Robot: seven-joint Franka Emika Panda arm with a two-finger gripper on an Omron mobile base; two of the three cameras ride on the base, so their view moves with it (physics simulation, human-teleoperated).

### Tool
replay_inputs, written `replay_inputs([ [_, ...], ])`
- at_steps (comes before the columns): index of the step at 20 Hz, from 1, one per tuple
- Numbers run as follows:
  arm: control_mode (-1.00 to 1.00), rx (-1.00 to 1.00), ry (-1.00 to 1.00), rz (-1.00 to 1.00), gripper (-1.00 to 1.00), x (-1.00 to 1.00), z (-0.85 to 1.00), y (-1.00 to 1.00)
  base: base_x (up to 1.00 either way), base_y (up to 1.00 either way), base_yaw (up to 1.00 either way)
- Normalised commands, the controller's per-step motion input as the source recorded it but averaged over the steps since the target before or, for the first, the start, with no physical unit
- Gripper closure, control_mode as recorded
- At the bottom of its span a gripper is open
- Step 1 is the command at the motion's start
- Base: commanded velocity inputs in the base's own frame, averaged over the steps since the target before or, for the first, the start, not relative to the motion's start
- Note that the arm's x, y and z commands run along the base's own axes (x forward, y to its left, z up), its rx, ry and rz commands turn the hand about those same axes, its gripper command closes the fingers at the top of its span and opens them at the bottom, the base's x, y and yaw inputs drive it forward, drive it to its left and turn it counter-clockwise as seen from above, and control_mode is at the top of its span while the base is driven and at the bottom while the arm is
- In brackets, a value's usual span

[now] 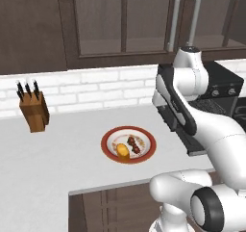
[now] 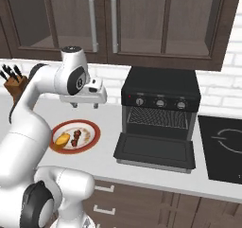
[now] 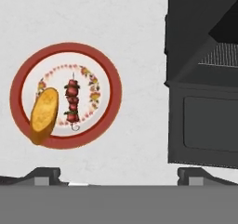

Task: Pick up the kebab skewer and baguette bread, and place them inside the toaster oven. Close the toaster oven door and start by setting the timer.

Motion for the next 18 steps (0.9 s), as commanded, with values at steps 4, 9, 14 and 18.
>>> replay_inputs([
  [4, -1.0, 0.0, -0.28, 0.26, -1.0, -0.15, -0.25, -1.0, 0.0, 0.0, 0.0],
  [9, -1.0, 0.0, -0.36, 0.33, -1.0, -0.09, -0.19, -1.0, 0.0, 0.0, 0.0],
  [14, -1.0, 0.0, -0.42, 0.41, -1.0, -0.09, -0.19, -1.0, 0.0, 0.0, 0.0],
  [18, -1.0, 0.01, -0.06, 0.27, -1.0, 0.33, -0.1, -0.94, 0.0, 0.0, 0.0],
])
